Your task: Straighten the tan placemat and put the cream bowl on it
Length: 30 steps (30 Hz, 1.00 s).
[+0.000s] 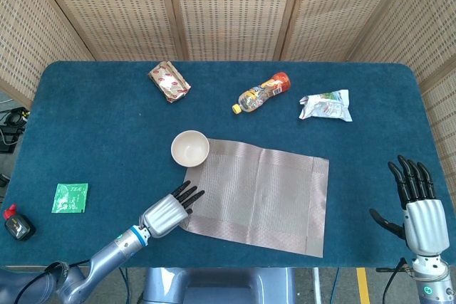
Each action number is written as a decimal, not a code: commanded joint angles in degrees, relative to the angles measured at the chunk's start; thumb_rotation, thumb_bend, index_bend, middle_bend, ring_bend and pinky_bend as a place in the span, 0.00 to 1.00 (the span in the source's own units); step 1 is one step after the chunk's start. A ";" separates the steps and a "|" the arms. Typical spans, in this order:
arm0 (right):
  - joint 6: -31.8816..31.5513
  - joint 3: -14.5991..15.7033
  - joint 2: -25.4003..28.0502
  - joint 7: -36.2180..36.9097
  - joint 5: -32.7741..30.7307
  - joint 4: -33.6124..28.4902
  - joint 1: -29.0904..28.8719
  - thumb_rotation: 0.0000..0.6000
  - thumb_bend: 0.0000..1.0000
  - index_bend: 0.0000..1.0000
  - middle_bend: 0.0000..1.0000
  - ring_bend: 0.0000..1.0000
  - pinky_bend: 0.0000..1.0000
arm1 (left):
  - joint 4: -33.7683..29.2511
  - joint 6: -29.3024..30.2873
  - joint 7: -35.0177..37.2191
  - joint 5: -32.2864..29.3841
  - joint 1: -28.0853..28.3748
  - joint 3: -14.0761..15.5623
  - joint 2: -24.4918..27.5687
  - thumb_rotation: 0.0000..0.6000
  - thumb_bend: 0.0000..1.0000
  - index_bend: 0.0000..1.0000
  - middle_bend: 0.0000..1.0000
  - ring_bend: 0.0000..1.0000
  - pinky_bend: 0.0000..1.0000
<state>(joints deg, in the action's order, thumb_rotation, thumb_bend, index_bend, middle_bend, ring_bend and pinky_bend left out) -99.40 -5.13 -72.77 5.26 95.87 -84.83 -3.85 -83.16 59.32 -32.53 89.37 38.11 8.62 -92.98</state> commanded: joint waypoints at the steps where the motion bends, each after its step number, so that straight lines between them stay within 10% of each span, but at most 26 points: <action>1: -0.21 0.04 0.07 -0.07 0.22 -0.13 0.08 1.00 0.24 0.05 0.00 0.00 0.00 | -0.27 0.02 0.14 0.31 -0.42 0.30 0.59 1.00 0.53 0.63 0.00 0.00 0.00; 30: -0.95 0.64 0.02 -1.44 1.97 -0.82 0.52 1.00 0.24 0.05 0.00 0.00 0.00 | -3.81 -0.70 2.42 5.72 -3.34 4.01 5.53 1.00 0.53 0.65 0.00 0.00 0.00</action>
<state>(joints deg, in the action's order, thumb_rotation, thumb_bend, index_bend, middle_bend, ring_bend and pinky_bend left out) -100.35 -4.48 -72.74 3.83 97.84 -85.65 -3.34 -86.73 58.84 -30.43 94.76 34.68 12.37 -87.60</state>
